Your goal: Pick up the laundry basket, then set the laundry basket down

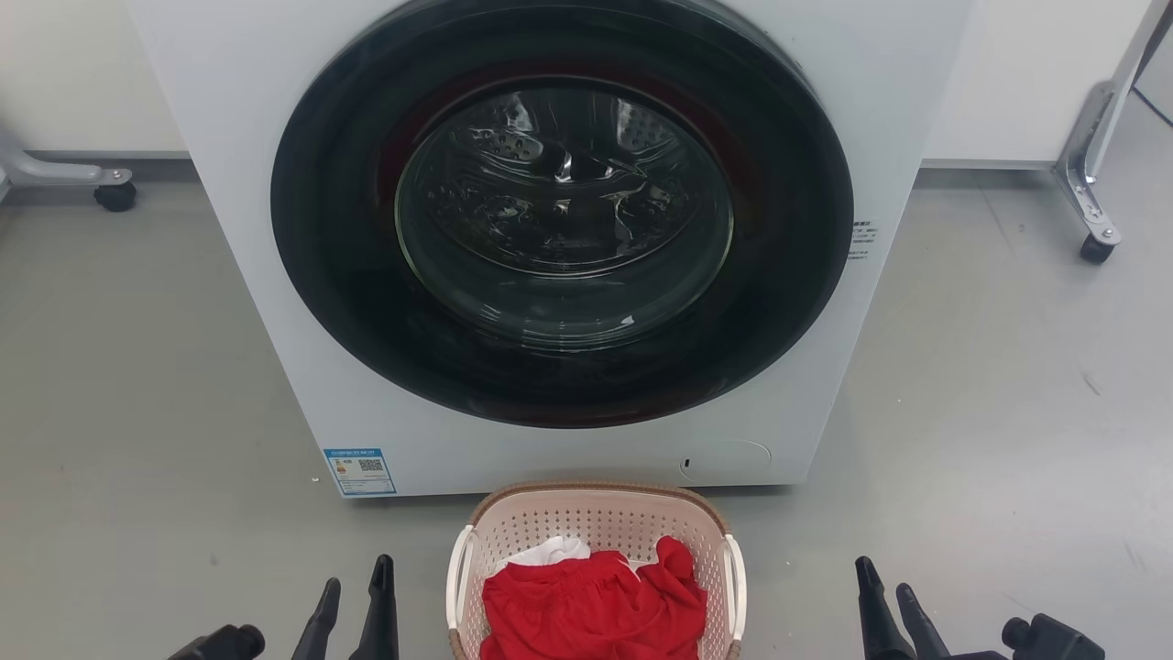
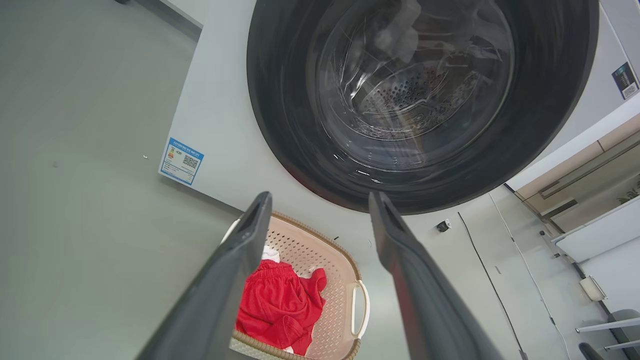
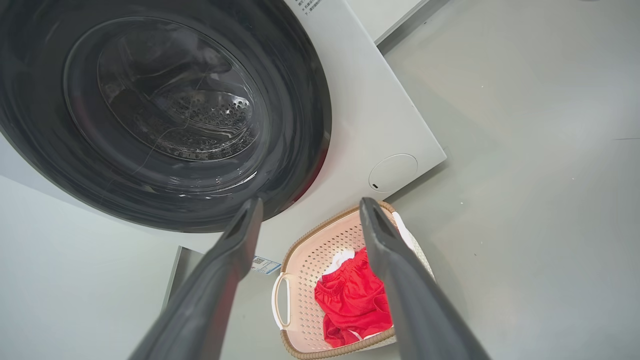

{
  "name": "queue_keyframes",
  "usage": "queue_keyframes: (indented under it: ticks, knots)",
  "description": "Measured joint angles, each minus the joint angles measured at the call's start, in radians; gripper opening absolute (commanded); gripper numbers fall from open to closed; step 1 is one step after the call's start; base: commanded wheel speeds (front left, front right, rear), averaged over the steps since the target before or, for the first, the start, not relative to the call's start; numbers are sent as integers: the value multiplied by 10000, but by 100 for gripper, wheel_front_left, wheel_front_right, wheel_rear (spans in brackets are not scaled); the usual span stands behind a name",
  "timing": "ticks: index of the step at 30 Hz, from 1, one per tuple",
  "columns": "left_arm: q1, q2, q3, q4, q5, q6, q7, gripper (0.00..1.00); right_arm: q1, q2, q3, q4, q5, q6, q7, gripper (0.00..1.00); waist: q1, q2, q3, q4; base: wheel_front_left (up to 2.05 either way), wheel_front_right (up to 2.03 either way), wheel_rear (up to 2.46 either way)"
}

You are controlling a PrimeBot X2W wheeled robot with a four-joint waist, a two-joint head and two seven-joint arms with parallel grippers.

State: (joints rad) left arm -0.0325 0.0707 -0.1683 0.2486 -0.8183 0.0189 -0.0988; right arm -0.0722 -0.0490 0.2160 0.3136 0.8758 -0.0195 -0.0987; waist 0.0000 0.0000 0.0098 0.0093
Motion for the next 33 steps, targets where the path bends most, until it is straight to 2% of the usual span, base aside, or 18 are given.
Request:
queue_keyframes:
  ticks: [33]
  knots:
    - [389, 144, -932, -230, 4811, 794, -1189, 100, 258, -29, 1273, -221, -4487, -867, -1210, 100, 0, 0, -129, 57, 0, 0, 0]
